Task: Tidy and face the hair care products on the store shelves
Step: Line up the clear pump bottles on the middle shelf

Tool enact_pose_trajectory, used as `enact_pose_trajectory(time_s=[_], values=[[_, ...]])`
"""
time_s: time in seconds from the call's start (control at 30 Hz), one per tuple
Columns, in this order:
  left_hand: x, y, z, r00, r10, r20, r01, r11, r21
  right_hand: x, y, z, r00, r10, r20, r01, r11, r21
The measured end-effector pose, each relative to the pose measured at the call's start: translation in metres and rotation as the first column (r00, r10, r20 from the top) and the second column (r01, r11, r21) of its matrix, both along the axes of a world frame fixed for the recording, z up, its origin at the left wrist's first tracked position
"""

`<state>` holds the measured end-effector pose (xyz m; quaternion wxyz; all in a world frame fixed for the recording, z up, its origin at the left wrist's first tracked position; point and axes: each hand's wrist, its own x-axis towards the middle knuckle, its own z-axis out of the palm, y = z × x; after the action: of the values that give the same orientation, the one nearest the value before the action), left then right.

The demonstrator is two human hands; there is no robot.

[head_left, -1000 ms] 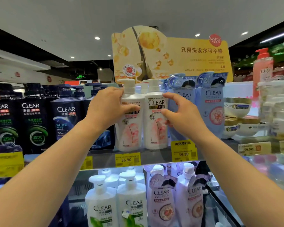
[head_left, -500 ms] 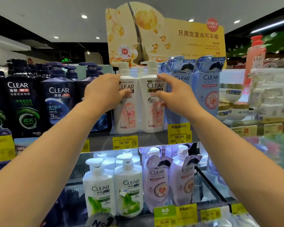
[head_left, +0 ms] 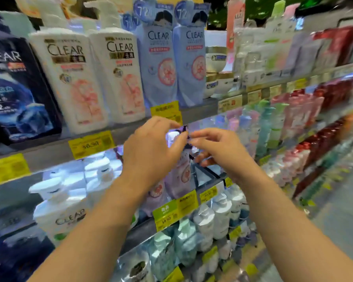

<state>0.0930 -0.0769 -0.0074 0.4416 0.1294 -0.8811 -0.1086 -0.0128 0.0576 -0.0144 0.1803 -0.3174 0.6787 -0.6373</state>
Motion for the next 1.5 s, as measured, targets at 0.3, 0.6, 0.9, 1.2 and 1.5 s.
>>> enact_pose_trajectory(time_s=[0.3,0.6,0.9,1.2,1.5], values=[[-0.071,0.057,-0.071,0.976,-0.157,0.148,0.114,0.958,0.264,-0.064,0.069,-0.076,0.972,-0.084,0.218,0.081,0.996,0.023],[-0.196,0.097,-0.088,0.994,-0.017,0.108,-0.032,0.899,0.437,-0.208,0.105,-0.083,0.993,-0.029,0.117,0.024,0.999,0.043],[-0.265,0.096,-0.098,0.981,0.133,0.138,-0.188,0.799,0.571,-0.302,0.100,-0.069,0.942,0.125,-0.310,-0.043,0.965,0.257],[-0.289,0.073,-0.110,0.982,0.042,0.185,-0.156,0.737,0.658,-0.338,0.050,-0.076,0.940,0.143,-0.308,-0.035,0.943,0.332],[-0.304,0.063,-0.116,0.959,0.114,0.261,-0.247,0.790,0.562,-0.347,0.063,-0.078,0.851,0.157,-0.501,0.015,0.946,0.323]])
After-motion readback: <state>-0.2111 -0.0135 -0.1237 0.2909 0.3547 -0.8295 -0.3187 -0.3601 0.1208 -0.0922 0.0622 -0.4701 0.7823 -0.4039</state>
